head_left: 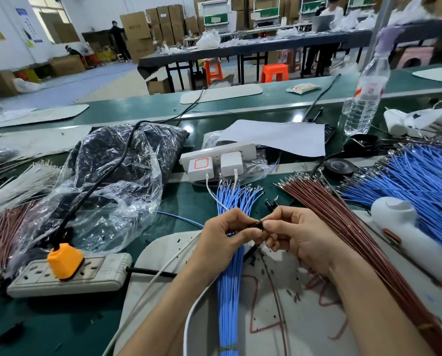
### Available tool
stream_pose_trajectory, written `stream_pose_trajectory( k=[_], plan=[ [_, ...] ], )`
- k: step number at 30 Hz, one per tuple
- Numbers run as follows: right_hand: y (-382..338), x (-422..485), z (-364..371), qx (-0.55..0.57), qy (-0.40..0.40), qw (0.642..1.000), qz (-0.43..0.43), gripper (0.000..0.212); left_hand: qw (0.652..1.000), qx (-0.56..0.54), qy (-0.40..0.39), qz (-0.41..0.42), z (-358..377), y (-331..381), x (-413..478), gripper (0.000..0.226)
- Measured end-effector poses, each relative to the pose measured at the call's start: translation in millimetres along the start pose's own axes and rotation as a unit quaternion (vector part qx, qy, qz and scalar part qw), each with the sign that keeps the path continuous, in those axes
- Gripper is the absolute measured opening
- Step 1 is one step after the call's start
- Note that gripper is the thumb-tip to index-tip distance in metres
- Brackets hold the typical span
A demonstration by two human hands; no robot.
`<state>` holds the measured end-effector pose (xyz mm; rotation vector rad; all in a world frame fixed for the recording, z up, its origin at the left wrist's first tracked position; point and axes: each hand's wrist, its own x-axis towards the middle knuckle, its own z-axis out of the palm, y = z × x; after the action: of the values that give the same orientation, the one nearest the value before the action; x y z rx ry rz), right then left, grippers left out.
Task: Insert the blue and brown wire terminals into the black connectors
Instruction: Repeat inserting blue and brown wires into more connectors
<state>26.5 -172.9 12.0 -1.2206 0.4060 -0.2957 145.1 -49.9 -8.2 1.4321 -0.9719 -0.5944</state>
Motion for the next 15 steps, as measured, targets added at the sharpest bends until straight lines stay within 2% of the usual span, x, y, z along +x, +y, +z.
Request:
stream_pose_trajectory(
  k=[8,11,15],
  plan=[
    [0.6,-3.3,-2.6,-0.016,-0.015,1.0,0.006,0.013,1.0,0.008,-0.023,-0.014,-2.3,-1.8,-2.9,0.015],
    [-0.4,-3.2,-1.3,-0.045,-0.002,0.999,-0.004,0.007,1.0,0.001,-0.018,-0.01,-2.1,-3.1,-2.0,0.009],
    [-2.7,-0.8,3.6,-0.071,0.012,0.997,-0.037,0.006,1.0,-0.015,0.018,0.011,1.2,-3.3,-0.6,0.015]
  ],
)
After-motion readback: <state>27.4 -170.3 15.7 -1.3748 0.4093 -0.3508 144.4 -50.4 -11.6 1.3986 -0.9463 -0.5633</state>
